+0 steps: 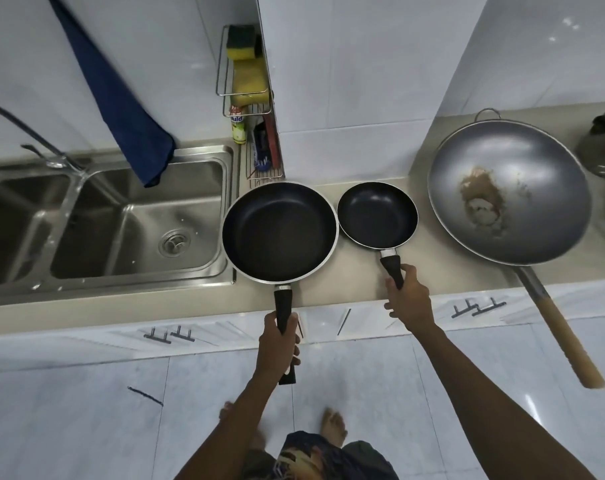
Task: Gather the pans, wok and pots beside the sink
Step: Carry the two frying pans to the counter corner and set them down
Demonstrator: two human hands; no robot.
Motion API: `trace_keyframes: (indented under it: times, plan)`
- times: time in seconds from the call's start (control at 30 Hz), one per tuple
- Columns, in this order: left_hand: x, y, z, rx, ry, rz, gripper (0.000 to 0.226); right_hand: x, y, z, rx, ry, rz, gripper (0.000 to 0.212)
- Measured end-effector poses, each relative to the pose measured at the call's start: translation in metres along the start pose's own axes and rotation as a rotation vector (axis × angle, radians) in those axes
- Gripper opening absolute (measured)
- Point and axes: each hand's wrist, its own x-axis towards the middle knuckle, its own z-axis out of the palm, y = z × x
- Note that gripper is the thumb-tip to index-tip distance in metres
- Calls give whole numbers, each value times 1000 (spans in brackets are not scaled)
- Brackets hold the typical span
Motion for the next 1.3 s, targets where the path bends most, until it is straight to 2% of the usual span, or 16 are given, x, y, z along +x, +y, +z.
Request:
trace_keyframes:
  times: [0.13,0.37,0.53,0.7,0.93,1.3]
  plan:
    - [4,0,5,-128,6,-73,31,4,4,4,66,-8,25,31]
    - [0,4,2,-78,75,-33,43,-4,25,9,-55,158,-191,43]
    - [-18,-2,-33,59,94,48,46,-40,40,12,-99,181,-219,44]
    - [-47,-40,-87,20,102,9,45,-90,21,33,-89,173,-197,49]
    - [-79,-94,-202,-78,248,-22,46,-152,-60,113,-103,127,-366,45]
    - [-107,-172,-461,-201,661,-31,51,-267,-229,329,-64,-148,-681,42]
